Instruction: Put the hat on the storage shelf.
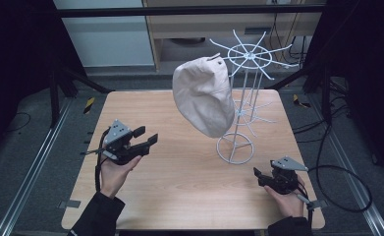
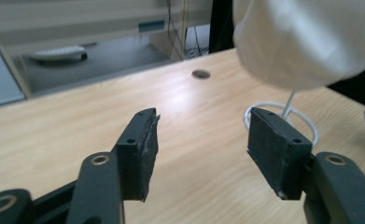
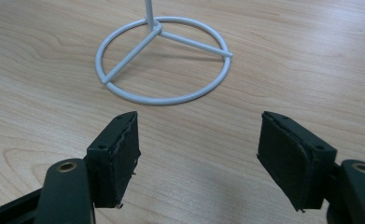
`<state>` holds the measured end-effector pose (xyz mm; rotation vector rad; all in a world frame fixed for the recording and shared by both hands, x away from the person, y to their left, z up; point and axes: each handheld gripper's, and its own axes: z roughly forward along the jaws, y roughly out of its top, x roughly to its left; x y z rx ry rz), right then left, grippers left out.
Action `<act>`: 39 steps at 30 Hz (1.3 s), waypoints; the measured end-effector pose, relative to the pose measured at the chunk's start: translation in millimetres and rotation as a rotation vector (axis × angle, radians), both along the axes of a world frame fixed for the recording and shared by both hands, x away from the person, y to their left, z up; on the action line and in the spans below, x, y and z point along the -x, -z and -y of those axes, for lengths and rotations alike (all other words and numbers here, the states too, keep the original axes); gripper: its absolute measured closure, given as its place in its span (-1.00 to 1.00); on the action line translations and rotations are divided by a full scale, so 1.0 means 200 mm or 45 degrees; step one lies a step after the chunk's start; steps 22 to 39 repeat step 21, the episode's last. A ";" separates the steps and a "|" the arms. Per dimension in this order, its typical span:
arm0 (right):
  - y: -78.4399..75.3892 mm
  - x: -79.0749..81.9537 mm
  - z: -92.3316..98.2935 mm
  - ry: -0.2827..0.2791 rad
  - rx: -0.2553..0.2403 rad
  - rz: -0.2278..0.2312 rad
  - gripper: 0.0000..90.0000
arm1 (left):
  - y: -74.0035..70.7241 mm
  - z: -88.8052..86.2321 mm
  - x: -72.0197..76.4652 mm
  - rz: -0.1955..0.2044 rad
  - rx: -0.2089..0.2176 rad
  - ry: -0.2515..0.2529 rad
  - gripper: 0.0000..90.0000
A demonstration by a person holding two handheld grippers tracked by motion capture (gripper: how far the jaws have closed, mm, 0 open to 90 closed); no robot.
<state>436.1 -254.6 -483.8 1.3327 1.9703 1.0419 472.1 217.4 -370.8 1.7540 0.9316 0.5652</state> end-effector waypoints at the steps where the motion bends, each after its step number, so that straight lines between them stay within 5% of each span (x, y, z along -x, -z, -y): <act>1: 0.00 0.00 0.00 0.003 -0.008 -0.008 -0.35 | 0.02 -0.02 0.00 -0.013 -0.008 -0.004 -0.09; 11: 0.00 0.00 0.01 0.014 -0.009 -0.013 -0.39 | 0.26 -0.17 0.04 -0.142 -0.100 -0.082 -0.27; 20: 0.00 0.00 0.02 0.030 -0.001 -0.008 -0.40 | 0.43 -0.40 0.09 -0.231 -0.164 -0.242 -0.39; 39: 0.00 0.00 0.02 0.030 0.003 -0.005 -0.39 | 0.43 -0.40 0.09 -0.231 -0.164 -0.242 -0.39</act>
